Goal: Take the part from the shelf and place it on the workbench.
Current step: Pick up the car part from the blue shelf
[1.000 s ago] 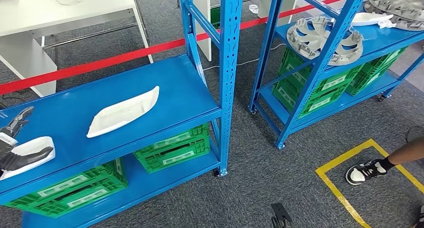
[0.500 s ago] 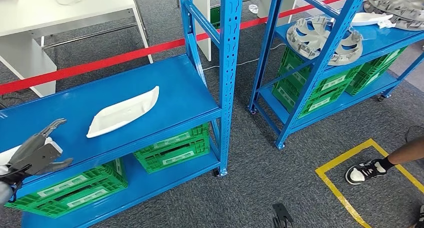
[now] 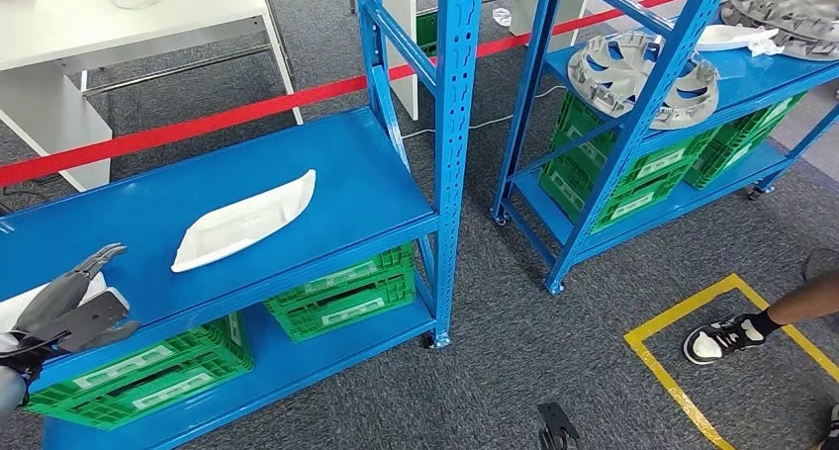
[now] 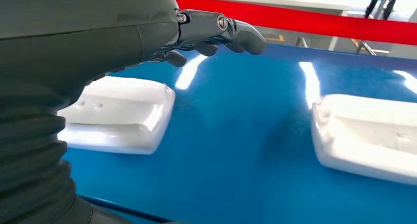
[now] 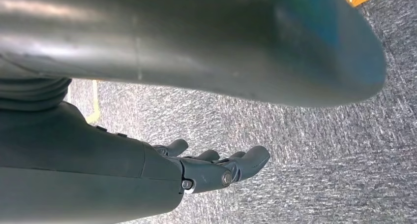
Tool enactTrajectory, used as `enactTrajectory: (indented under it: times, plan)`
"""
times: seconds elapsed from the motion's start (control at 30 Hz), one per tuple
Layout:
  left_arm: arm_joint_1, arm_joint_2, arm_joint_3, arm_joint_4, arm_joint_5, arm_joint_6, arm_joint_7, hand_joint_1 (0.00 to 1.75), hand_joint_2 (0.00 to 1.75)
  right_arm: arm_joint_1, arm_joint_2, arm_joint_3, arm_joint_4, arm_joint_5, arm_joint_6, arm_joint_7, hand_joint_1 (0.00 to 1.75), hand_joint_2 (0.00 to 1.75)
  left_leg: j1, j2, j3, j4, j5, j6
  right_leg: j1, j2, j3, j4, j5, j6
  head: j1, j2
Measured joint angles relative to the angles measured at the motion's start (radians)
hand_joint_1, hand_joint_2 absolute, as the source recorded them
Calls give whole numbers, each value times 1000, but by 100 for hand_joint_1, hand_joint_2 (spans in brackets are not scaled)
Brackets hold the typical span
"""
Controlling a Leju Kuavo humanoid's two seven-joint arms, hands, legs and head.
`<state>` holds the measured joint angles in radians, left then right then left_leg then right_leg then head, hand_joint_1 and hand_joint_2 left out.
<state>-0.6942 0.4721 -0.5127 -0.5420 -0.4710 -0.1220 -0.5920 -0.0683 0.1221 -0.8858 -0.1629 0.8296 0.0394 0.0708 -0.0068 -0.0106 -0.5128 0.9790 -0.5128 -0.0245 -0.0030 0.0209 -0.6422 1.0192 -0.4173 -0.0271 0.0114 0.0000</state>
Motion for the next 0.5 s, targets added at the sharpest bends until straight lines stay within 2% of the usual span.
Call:
enactTrajectory:
  times: [0.5]
  plan:
    - [-4, 23, 6, 43, -14, 75, 26, 0, 175, 0, 0, 0, 0, 5, -6, 6, 0, 0, 0, 0, 0, 0, 0, 0, 0, 0, 0, 0, 0, 0, 0, 0]
